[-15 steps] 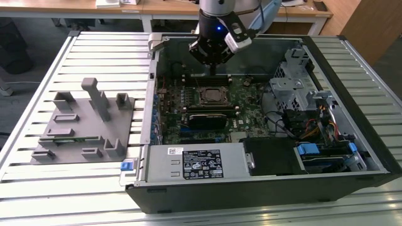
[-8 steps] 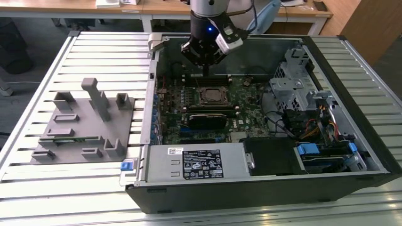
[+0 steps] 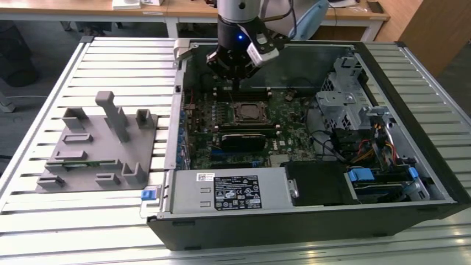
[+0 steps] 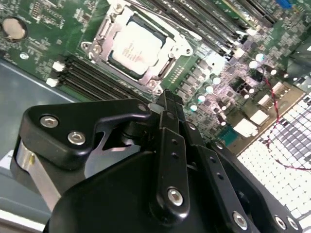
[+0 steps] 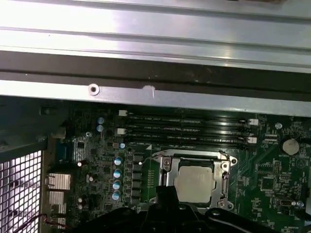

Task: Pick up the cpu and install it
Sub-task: 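Install the first cpu locking lever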

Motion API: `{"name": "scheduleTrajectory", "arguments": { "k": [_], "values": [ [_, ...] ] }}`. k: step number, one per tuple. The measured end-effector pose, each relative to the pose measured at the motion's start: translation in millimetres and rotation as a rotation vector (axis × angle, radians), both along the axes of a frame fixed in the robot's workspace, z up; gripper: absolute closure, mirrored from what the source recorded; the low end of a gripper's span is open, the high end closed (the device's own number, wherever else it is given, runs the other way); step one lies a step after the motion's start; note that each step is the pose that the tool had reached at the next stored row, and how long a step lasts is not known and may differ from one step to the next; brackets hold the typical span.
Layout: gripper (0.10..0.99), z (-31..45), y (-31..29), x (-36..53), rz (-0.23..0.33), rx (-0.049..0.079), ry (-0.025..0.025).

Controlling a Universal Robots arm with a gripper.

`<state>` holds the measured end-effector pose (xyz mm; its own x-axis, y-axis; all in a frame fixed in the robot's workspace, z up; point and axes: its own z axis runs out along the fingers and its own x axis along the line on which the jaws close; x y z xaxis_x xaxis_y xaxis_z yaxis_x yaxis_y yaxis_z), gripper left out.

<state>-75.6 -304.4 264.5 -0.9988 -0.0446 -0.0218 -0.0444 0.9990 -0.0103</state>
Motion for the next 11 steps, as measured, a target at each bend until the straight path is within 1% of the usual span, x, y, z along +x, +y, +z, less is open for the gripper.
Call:
{"name": "scheduleTrajectory", "arguments": {
  "k": [2,5,7,11],
  "values": [
    [0.965,-1.1,-1.1,-3.8,0.000,0.000,0.0004],
    [0.965,-2.4,-1.6,-13.9,0.000,0.000,0.0005],
    [0.965,-3.0,-1.7,-19.1,0.001,0.000,0.0004],
    [0.965,-3.5,-1.6,-24.8,0.000,0.000,0.0004]
  ]
}}
